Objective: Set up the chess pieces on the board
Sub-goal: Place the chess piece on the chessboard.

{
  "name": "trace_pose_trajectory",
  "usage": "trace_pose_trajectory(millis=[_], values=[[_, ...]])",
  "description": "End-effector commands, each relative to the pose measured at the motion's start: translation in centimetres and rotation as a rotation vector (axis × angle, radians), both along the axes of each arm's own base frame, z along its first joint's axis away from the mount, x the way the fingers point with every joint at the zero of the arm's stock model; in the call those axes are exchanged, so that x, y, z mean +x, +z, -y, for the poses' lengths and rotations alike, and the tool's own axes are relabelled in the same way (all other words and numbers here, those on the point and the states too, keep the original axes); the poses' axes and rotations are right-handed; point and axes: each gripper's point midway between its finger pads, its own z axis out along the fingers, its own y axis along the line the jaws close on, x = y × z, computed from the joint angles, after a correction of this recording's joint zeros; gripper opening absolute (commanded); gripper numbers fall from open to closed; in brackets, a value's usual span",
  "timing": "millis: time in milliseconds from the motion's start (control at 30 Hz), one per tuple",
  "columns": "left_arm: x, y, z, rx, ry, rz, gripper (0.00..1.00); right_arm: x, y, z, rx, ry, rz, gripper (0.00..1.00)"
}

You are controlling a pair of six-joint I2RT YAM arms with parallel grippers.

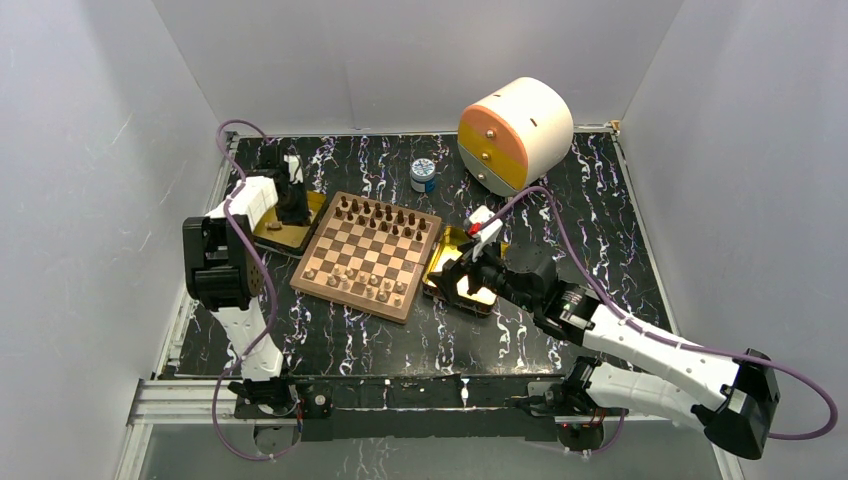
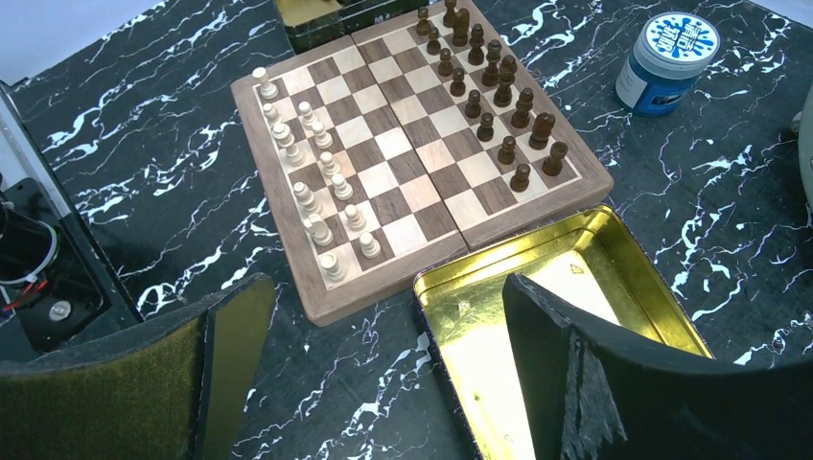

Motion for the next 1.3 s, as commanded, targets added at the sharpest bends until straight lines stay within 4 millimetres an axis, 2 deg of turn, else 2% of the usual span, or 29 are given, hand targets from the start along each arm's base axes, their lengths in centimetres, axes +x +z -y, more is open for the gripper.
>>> trace_pose_trajectory(millis=[0, 133, 333, 467, 633, 700, 800, 867, 967, 1267], values=[[1.2, 6.0, -0.4, 0.030, 0.027, 0.113, 0.08, 0.4, 3.0, -0.7, 0.063, 0.007, 0.061, 0.99], [1.5, 8.4, -0.5, 0.037, 0.044, 0.142, 0.08, 0.7, 3.2, -0.9, 0.065, -0.004, 0.058, 0.99], [0.5, 11.7, 1.4, -0.044, 0.012, 0.174, 0.08, 0.9, 3.6, -2.0, 0.058, 0.024, 0.064, 0.99], [-1.2, 13.0, 5.2, -0.139, -0.080, 0.172, 0.08, 1.1, 4.1, -3.1, 0.036, 0.082, 0.133, 0.99], [-4.0, 13.1, 10.3, -0.238, -0.210, 0.121, 0.08, 1.5, 5.2, -4.1, -0.001, 0.159, 0.322, 0.95], [-5.4, 13.2, 12.5, -0.299, -0.267, 0.100, 0.08, 2.0, 5.5, -4.4, -0.047, 0.179, 0.398, 0.90], [-7.2, 13.3, 15.2, -0.373, -0.334, 0.065, 0.07, 2.7, 5.6, -5.0, -0.133, 0.211, 0.503, 0.76], [-8.4, 13.4, 16.6, -0.416, -0.375, 0.044, 0.07, 2.7, 5.4, -5.5, -0.187, 0.264, 0.581, 0.66], [-10.2, 14.2, 18.7, -0.506, -0.434, 0.025, 0.07, 2.5, 5.1, -6.3, -0.241, 0.345, 0.678, 0.58], [-15.5, 14.5, 22.3, -0.635, -0.561, -0.027, 0.07, 2.6, 3.1, -8.1, -0.391, 0.503, 0.820, 0.58]])
